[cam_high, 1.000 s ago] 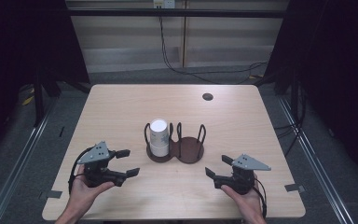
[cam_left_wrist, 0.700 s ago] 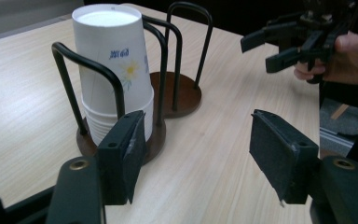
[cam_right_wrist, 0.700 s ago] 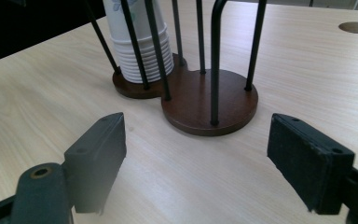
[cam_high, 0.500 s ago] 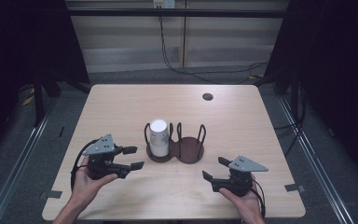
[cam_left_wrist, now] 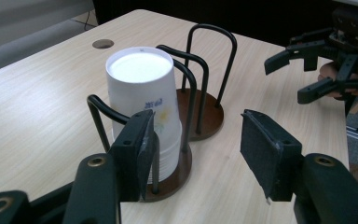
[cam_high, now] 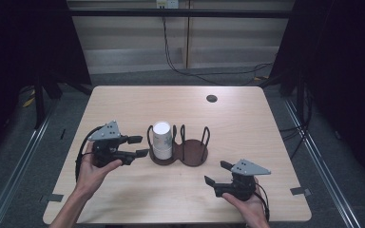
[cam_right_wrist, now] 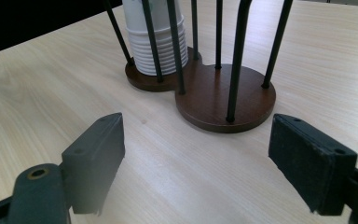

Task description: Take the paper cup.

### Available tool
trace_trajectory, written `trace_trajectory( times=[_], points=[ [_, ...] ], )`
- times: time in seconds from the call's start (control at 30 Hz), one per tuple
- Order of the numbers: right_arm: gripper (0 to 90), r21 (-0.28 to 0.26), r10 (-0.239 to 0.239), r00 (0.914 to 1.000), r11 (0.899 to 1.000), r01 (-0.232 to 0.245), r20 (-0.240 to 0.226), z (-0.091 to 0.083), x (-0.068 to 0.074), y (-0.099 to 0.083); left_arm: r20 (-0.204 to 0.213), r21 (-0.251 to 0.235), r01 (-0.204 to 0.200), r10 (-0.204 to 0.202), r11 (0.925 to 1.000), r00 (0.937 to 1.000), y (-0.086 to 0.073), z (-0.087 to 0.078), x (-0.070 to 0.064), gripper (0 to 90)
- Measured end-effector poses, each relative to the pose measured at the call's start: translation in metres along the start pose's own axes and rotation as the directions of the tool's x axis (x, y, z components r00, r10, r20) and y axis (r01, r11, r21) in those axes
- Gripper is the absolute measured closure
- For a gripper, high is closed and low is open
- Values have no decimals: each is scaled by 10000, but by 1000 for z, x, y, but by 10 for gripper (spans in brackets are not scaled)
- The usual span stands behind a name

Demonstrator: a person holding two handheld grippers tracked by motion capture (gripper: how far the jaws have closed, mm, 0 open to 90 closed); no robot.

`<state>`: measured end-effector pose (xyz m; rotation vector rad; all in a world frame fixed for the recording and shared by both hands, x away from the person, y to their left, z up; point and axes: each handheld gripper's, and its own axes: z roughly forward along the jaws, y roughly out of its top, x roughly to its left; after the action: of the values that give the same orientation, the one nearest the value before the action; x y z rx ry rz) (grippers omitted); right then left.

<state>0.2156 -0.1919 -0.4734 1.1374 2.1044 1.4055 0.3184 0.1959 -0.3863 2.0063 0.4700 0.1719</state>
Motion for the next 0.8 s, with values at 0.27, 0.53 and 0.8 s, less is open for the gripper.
trace_trajectory(
  times=[0.27,0.53,0.8],
  points=[
    [180,86,-99,9999,9999,99,-74,1,1,0,32,310,502,-503,9983,9987,12,2,14,387],
    [181,98,-7,9999,10000,8,-139,1,1,-1,169,728,595,-608,9956,9980,29,9,22,284],
    [181,122,-60,9998,9999,62,-199,1,2,-1,57,1618,72,-83,9868,9999,49,22,22,262]
  ],
)
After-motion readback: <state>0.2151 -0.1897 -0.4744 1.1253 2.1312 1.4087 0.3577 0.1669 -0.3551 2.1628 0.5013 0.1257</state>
